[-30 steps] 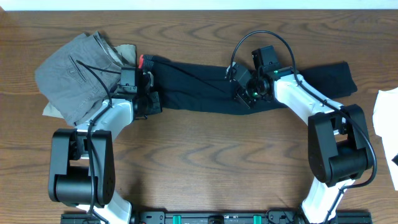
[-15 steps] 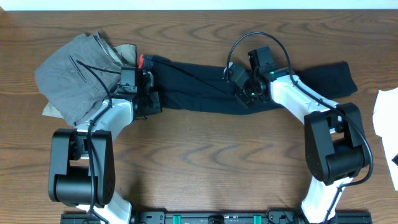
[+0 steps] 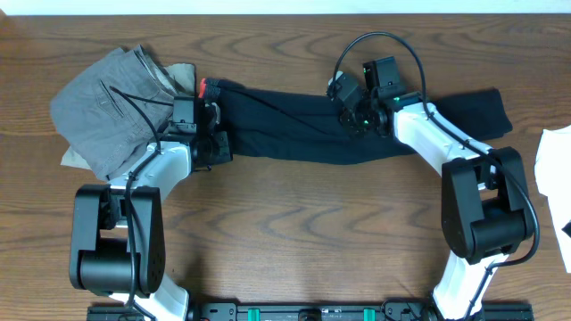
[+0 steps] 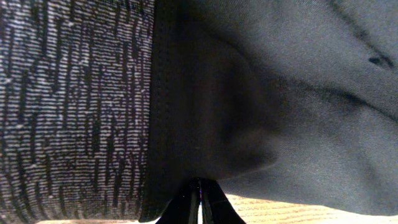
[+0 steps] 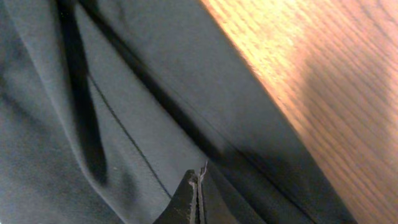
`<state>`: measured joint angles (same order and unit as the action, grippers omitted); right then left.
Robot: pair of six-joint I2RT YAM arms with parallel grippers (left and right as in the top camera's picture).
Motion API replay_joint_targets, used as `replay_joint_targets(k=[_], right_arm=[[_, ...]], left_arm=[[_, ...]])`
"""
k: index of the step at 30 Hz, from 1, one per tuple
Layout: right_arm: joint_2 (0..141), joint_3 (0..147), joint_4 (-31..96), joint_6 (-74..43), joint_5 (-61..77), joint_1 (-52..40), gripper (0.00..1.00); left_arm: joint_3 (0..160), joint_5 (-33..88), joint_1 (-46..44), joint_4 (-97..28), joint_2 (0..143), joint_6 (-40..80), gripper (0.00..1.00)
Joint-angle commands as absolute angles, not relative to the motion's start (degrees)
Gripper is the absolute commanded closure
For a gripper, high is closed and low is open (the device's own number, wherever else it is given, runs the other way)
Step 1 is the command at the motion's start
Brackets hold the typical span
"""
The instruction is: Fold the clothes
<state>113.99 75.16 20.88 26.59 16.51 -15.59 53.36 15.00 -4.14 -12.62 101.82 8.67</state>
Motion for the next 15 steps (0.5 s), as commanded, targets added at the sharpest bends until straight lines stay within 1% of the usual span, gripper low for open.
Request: replay_joint_targets(k=[1,2,4,6,9,15], right_arm=[[114.2,76.1,22.0,26.6,19.1,-14.9,0.99],[114.2,76.1,23.5,28.1,20.8,-15.0,0.93],[114.2,76.1,26.2,30.0,23.7,-15.3,0.79],[114.2,76.1,28.8,31.7,26.0,-15.7,0.73],[114.4,76.1,30.9,33.5,25.5,-16.4,0.70],[114.5,76.1,30.9,33.5,21.3,-17.5,0.72]], left_arm=[[54.2,14.3,-3.9,-12.6,102.1,7.5,0.94],[54.2,14.3,-3.9,-12.6,102.1,7.5,0.94],[54.2,14.3,-3.9,-12.6,102.1,7.5,0.94],[54.2,14.3,-3.9,-12.5,102.1,7.5,0.94],[54.2,14.3,-3.9,-12.5,102.1,7.5,0.94],[54.2,14.3,-3.9,-12.6,102.1,7.6,0.94]])
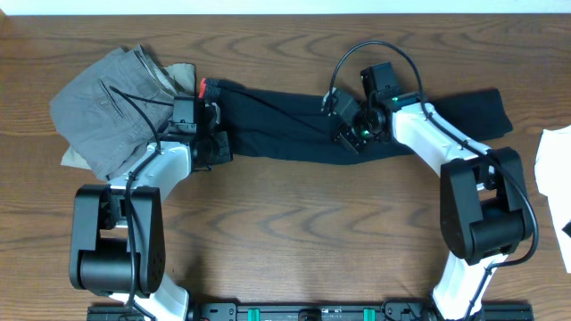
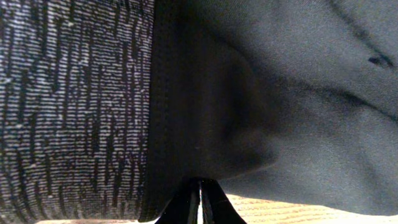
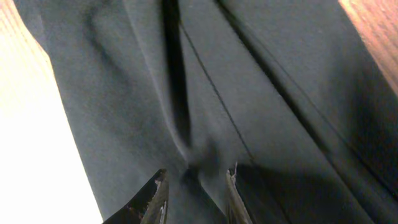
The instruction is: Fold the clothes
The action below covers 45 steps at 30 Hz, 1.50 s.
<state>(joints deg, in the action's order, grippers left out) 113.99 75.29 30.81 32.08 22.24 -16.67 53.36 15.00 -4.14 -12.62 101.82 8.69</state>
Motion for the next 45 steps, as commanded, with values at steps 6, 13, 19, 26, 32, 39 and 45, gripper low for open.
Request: replay_joint_targets(k=[6,13,19,26,32,39,45], right_arm=[[115.3,76.1,30.9,35.0,16.8,-18.0,0.77],[116.0,76.1,30.2,35.3,13.6,-19.5,0.85],[115.9,76.1,28.8,35.0,11.7,-19.9,0.99],[114.6,76.3,22.6,27.4,11.8,-17.5,0.99],[114.4,77.0,21.5,27.5,12.3,-15.9,0.99],[114.5,77.0,15.2,26.8,12.8,-15.9,0.99],[114.4,77.0,22.9,29.4,19.5,-15.9,0.78]], left_arm=[[54.2,14.3,-3.9,-12.6,102.1,7.6,0.94],[54.2,14.3,-3.9,-12.6,102.1,7.6,0.94],[54.2,14.3,-3.9,-12.6,102.1,7.6,0.94],[54.2,14.3,-3.9,-12.6,102.1,7.6,0.94],[54.2,14.3,-3.9,-12.6,102.1,7.6,0.94],[54.2,14.3,-3.9,-12.6,102.1,7.6,0.94],[54.2,14.3,-3.9,-12.8,102.1,7.7,0.94]])
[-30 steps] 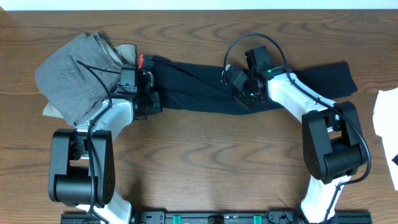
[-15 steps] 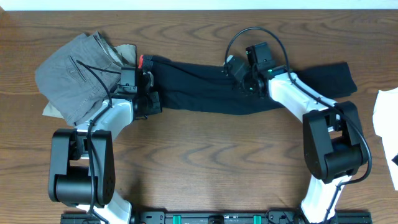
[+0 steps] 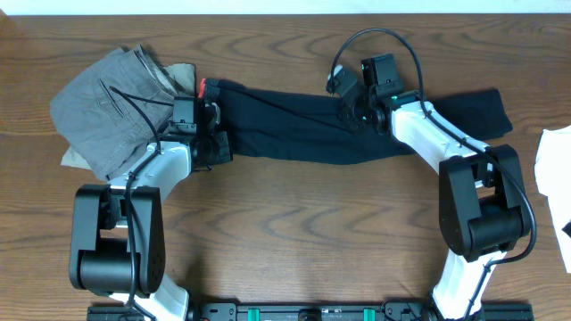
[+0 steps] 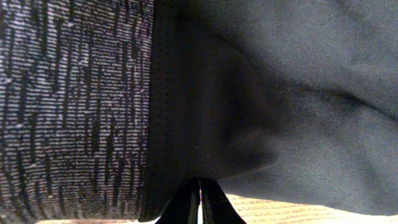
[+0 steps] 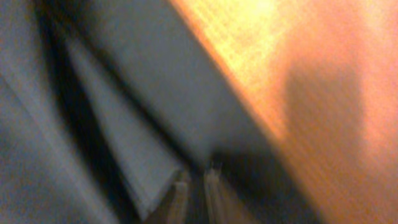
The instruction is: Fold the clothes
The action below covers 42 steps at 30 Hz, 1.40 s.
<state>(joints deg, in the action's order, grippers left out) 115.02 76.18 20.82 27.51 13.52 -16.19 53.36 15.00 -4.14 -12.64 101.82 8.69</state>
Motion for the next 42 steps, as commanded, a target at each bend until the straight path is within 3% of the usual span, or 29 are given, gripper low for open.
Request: replay_joint_targets(k=[1,3,7,15,24,28,42], right_arm=[[114.4,77.0,24.7,30.7,22.3,-16.1,0.73],[114.4,77.0,27.7,31.9,26.0,-16.3,0.66],[114.4,77.0,29.2,32.0,26.4,-16.9,0.64],[114.6,77.0,28.9,32.0,22.5,-17.0,0.79],[117.0,77.0,27.0,32.0,20.3,-17.4,0.79],[117.3,77.0,24.9,31.7,17.6,-17.8,0.99],[116.8,79.7,18.1,25.5,16.5,-16.4,0.99]], left_arm=[[54.2,14.3,-3.9,-12.8,102.1,7.7,0.94],[54.2,14.3,-3.9,-12.7,102.1,7.7,0.94],[54.2,14.3,-3.9,-12.7,102.1,7.7,0.94],[54.2,14.3,-3.9,-12.8,102.1,7.7,0.94],[54.2,14.3,-3.9,-12.8,102.1,7.7,0.94],[54.2,14.3,-3.9,-12.8,102.1,7.7,0.94],[54.2,14.3,-3.9,-12.7,102.1,7.7,0.94]])
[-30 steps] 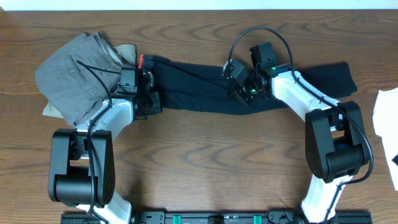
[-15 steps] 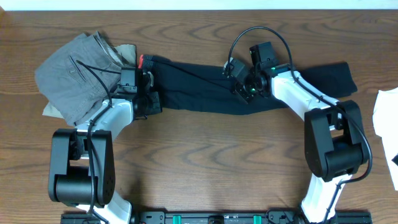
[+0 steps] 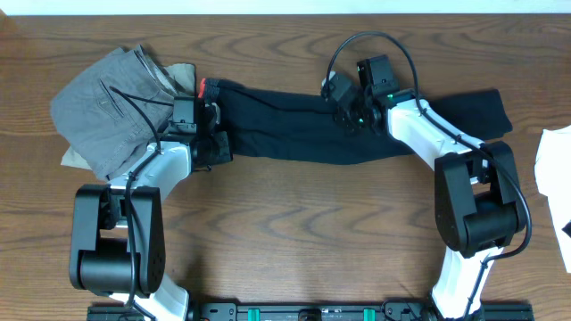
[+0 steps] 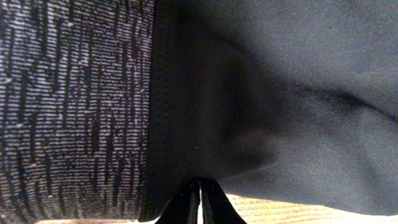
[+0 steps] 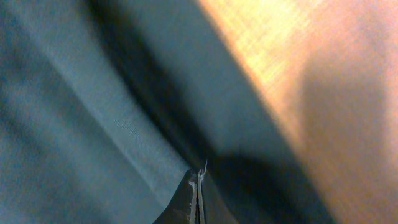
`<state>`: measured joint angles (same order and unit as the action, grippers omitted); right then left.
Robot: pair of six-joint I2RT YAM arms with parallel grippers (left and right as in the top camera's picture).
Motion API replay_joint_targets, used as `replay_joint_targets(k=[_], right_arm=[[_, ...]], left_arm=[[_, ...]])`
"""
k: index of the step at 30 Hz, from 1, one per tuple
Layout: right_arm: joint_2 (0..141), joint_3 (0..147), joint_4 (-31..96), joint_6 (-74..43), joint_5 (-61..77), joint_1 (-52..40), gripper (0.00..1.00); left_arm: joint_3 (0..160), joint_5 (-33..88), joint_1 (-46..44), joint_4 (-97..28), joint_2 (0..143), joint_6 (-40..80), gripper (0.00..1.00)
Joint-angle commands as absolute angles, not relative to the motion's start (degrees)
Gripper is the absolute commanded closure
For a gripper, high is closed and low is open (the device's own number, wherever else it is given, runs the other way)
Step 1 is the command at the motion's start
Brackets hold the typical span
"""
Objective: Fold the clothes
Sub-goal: 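Release the middle and move the right gripper back to the cuffs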
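Observation:
Long black pants (image 3: 285, 125) lie stretched left to right across the wooden table (image 3: 294, 232). At their left end my left gripper (image 3: 214, 144) is shut on the dark edge; in the left wrist view its tips (image 4: 199, 186) pinch black cloth (image 4: 280, 93) beside a grey woven band (image 4: 68, 106). My right gripper (image 3: 348, 116) is at the far edge of the pants' middle. In the right wrist view it (image 5: 199, 180) is shut on a fold of the cloth (image 5: 74, 112), with bare wood (image 5: 323, 74) just beyond.
A folded grey garment (image 3: 107, 111) lies at the far left, touching the pants' left end. Something white (image 3: 555, 169) shows at the right edge of the table. The right arm's cable loops above the pants.
My right gripper's jaws stood slightly apart at the pants' far edge; now they are shut on the cloth there, a little further left. The left gripper has not moved.
Both grippers were shut on the black pants, the right at the far edge. Then the right was open over the middle of the cloth. Later it was back at the far edge with jaws nearly together, and now it is shut. The left held throughout.

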<state>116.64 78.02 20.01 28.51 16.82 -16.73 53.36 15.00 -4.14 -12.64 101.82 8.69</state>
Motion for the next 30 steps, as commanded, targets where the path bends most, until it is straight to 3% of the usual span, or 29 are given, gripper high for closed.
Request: replay_joint_targets(k=[1,10,14,18,23,24,25,30], right_arm=[[116.8,79.7,16.6,25.0,16.5,-16.1,0.99],[117.0,79.7,9.6,22.5,16.5,-15.3,0.98],[117.0,79.7,9.8,20.8,11.7,-15.1,0.77],[117.0,79.7,12.8,9.9,6.8,-12.3,0.78],[116.3,79.7,19.3,0.6,12.9,-4.0,0.73],[115.7,79.7,21.4,0.2,17.8,0.4,0.67],[114.8,79.7,23.2,0.2,21.8,5.0,0.61],[113.7,79.7,28.0,-4.3,22.8,16.6,0.51]], left_arm=[[54.2,14.3,-3.9,-12.6,102.1,7.7,0.94],[54.2,14.3,-3.9,-12.6,102.1,7.7,0.94],[54.2,14.3,-3.9,-12.6,102.1,7.7,0.94],[54.2,14.3,-3.9,-12.6,102.1,7.7,0.92],[54.2,14.3,-3.9,-12.6,102.1,7.7,0.83],[54.2,14.3,-3.9,-12.6,102.1,7.7,0.73],[54.2,14.3,-3.9,-12.6,102.1,7.7,0.69],[54.2,14.3,-3.9,-12.6,102.1,7.7,0.68]])
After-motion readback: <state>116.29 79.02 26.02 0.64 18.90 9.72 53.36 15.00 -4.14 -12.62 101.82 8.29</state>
